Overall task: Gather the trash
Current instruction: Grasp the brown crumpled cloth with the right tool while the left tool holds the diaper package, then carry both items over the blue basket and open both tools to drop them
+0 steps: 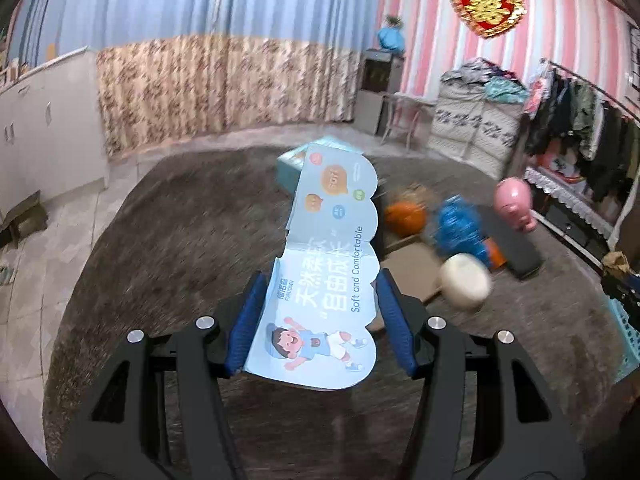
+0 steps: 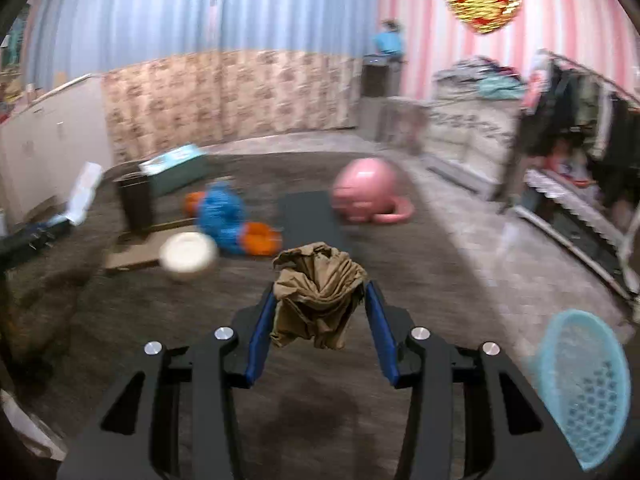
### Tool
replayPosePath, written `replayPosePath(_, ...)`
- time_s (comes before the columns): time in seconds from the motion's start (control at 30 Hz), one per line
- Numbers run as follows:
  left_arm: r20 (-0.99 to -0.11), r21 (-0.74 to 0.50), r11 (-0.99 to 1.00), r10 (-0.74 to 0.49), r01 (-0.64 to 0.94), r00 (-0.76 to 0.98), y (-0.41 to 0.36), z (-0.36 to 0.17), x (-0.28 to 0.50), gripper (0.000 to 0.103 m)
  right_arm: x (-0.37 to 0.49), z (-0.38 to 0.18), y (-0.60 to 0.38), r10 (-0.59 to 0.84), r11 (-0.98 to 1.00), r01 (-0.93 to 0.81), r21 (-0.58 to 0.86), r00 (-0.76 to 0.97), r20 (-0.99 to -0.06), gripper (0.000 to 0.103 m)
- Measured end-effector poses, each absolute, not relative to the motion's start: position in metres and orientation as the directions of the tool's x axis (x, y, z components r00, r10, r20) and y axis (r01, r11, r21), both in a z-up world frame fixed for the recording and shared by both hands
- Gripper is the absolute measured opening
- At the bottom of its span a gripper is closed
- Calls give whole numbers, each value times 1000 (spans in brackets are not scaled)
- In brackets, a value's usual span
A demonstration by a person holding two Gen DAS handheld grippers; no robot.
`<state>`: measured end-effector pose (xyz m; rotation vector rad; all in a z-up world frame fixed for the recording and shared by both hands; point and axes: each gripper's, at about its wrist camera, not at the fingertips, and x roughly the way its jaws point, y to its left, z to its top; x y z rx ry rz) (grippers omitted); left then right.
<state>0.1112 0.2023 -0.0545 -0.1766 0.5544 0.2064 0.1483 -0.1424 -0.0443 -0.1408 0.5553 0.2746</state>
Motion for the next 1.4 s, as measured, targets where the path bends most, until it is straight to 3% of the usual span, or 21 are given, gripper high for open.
replayPosePath(0.47,-473,-147,988,-113,49,874,63,-23,147,56,119,-30,-321,-125,990,140,-1,880,-458,44)
replayPosePath(0.93,-488,-150,921,-386,361,783,-108,-40,181,56,110,-50,-409,-305,936,351,8,825,-476,44)
replayPosePath(1.4,-516,-72,799,-542,597,663,-257,-64,197,56,107,-80,-475,-378,882,468,54,771,-512,44)
